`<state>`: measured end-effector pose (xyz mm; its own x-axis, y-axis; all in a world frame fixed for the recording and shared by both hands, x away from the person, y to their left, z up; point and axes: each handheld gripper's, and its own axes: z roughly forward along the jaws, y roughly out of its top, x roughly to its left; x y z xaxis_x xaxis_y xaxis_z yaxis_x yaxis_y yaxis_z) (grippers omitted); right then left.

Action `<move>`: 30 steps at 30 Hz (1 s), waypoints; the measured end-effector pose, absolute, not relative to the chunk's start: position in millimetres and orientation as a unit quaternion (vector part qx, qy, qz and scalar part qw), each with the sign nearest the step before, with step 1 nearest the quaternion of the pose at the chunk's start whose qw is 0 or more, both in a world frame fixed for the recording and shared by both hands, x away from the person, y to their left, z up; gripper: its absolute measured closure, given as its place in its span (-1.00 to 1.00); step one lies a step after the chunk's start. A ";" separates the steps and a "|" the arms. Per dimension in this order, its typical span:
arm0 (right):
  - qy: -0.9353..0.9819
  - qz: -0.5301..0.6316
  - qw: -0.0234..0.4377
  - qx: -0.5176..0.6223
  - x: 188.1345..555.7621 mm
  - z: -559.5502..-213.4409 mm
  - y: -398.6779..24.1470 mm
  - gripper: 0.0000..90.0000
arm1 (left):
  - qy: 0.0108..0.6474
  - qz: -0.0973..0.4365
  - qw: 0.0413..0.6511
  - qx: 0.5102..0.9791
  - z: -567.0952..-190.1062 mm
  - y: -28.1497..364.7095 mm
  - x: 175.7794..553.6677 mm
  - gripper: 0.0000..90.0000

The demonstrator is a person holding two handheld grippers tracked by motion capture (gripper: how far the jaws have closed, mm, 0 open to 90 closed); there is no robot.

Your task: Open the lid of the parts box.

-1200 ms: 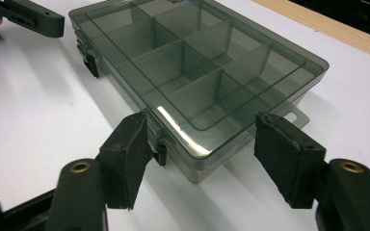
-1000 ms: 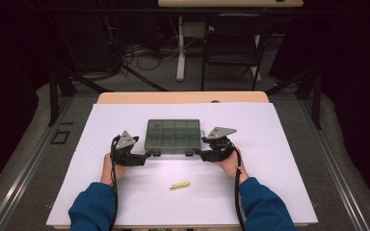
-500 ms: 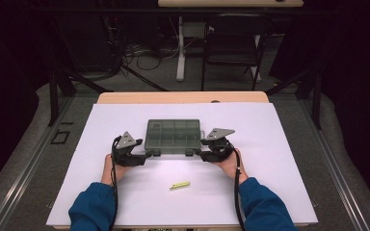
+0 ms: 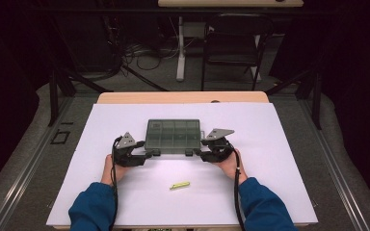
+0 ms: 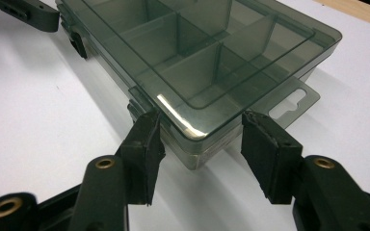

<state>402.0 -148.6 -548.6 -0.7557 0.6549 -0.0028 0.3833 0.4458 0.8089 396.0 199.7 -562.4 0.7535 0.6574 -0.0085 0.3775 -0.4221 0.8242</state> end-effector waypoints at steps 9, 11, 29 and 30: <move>0.840 0.419 0.159 0.307 402.6 -551.1 -148.3 0.09 | 0.313 0.159 0.437 0.828 -562.1 200.7 395.4 -0.07; 0.841 0.418 0.158 0.305 402.6 -551.1 -148.6 0.09 | 0.314 0.159 0.437 0.827 -562.1 200.8 394.8 -0.06; 0.840 0.417 0.157 0.309 402.8 -552.8 -148.5 0.06 | 0.320 0.154 0.444 0.823 -563.8 203.2 395.3 0.12; 0.840 0.417 0.157 0.309 403.1 -553.1 -148.9 0.07 | 0.320 0.154 0.444 0.823 -563.8 203.2 395.3 0.12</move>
